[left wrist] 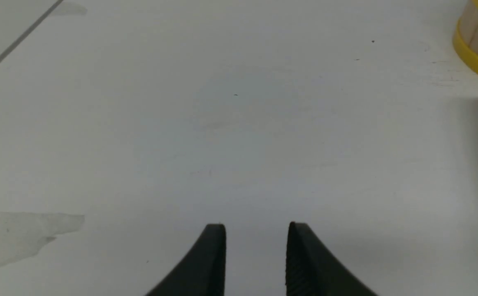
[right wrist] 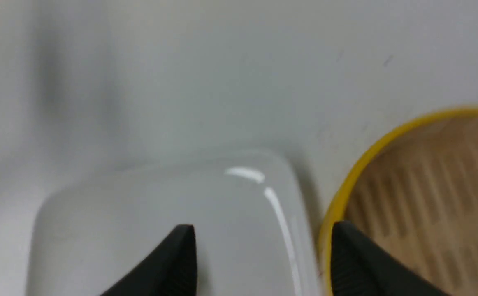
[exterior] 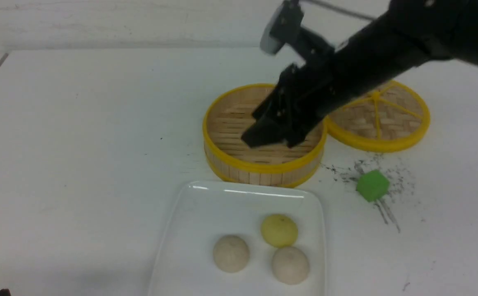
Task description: Put the steamed buns into the plate on the white tablecloth.
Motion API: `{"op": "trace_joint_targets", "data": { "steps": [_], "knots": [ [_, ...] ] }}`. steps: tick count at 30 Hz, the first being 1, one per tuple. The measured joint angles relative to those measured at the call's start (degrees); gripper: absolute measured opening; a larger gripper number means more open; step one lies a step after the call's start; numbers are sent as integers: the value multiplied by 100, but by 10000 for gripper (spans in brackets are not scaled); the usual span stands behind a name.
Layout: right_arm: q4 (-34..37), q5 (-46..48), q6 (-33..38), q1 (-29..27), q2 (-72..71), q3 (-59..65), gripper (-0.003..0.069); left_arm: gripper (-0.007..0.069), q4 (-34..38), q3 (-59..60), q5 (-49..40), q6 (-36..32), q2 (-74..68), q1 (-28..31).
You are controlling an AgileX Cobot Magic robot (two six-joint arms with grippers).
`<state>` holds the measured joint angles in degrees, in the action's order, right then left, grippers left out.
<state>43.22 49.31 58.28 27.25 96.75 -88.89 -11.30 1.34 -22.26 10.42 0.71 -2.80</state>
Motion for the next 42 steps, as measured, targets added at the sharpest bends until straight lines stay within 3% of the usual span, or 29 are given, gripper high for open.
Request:
{"op": "trace_joint_targets", "data": {
  "steps": [5,9,10,14,21,28,33,38,42],
  "knots": [
    [-684,-236,-362,-148,-1141,-39,437,241,0,0,0,0,0,0],
    [-1577,-175,-1176,-405,-1827,-50,437,241,0,0,0,0,0,0],
    [-2119,0,-1696,-587,-2198,-50,437,241,0,0,0,0,0,0],
    [-3157,544,-2677,-831,-2835,-50,437,241,0,0,0,0,0,0],
    [-4192,1195,-3766,-886,-3988,-50,437,241,0,0,0,0,0,0],
    [-4373,1947,-4450,-886,-5285,119,437,241,0,0,0,0,0,0],
    [-4398,1957,-4525,-886,-6196,1393,437,241,0,0,0,0,0,0],
    [-4191,1152,-4532,-886,-7170,3038,437,241,0,0,0,0,0,0],
    [-3853,-52,-4532,-886,-8270,4505,437,241,0,0,0,0,0,0]
  ]
}}
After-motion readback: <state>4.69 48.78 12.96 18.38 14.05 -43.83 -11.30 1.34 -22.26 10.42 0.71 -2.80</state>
